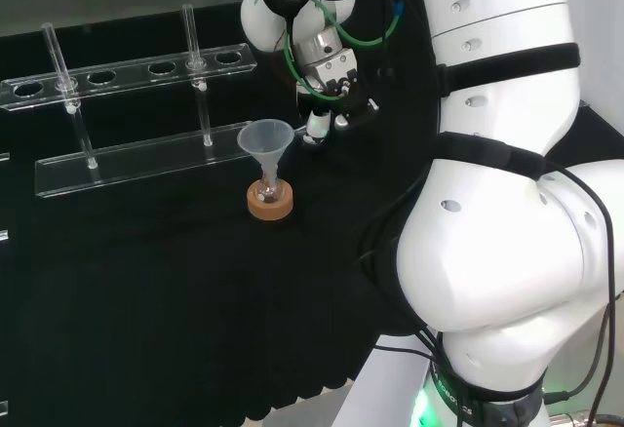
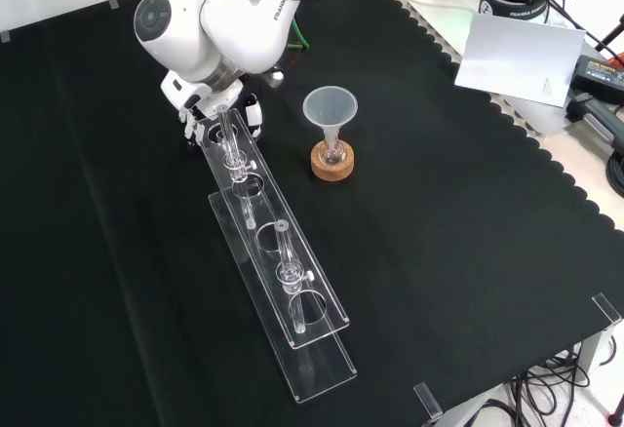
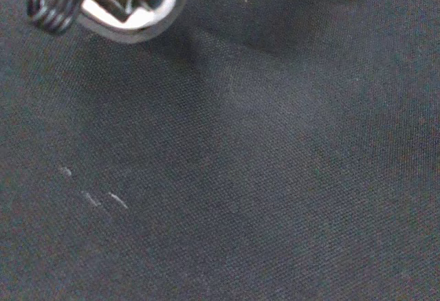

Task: Pick up the weighing funnel.

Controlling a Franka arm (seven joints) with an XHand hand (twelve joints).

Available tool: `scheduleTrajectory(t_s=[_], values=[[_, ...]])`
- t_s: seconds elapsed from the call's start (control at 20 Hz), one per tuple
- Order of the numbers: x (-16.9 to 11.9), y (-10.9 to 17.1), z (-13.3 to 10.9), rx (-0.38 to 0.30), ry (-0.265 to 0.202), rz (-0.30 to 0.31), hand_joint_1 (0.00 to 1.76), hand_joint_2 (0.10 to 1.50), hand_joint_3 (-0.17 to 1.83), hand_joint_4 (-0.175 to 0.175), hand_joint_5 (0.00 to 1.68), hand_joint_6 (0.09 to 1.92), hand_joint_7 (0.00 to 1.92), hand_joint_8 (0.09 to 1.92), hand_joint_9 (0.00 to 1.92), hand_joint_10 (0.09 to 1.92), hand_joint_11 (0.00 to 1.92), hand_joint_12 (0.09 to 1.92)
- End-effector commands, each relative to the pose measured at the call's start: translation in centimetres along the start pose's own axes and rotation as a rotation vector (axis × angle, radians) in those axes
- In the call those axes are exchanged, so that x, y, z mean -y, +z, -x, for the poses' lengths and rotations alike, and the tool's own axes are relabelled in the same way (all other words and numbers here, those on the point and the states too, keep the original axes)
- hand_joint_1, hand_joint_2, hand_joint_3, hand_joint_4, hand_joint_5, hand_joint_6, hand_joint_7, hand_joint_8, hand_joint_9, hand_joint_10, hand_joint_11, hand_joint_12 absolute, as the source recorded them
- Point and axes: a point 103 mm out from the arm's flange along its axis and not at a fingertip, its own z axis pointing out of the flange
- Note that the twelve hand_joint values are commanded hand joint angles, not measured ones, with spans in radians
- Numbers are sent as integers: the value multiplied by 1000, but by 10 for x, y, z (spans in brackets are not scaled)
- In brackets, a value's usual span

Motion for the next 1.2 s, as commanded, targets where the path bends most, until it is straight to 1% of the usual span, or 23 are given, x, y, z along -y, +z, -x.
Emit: scheduleTrajectory(t_s=[0.05, 0.1, 0.15, 0.25, 0.5, 0.75, 0.9, 1.2], values=[[1, 2, 1, -16, 18, -1, 1018, 756, 463, 129, 1058, 727, 644, 653, 949, 435, 755, 1167], [1, 2, 2, -23, 24, -3, 1053, 785, 438, 152, 1126, 722, 673, 651, 980, 423, 788, 1134], [1, 3, 3, -22, 31, -4, 1074, 785, 450, 165, 1168, 718, 701, 645, 1013, 403, 823, 1097], [3, 2, 5, -19, 43, 1, 1094, 755, 516, 174, 1202, 729, 747, 634, 1087, 350, 909, 1024], [11, -6, 13, -44, 56, 39, 1102, 718, 594, 175, 1209, 760, 814, 628, 1213, 243, 1034, 939], [21, -19, 25, -39, 65, 48, 1106, 709, 601, 175, 1220, 744, 840, 627, 1262, 208, 1090, 901], [28, -27, 35, -26, 70, 37, 1109, 703, 605, 175, 1230, 729, 845, 625, 1273, 190, 1101, 888], [46, -49, 55, 18, 102, 35, 1110, 701, 606, 175, 1234, 723, 847, 624, 1279, 178, 1107, 882]])
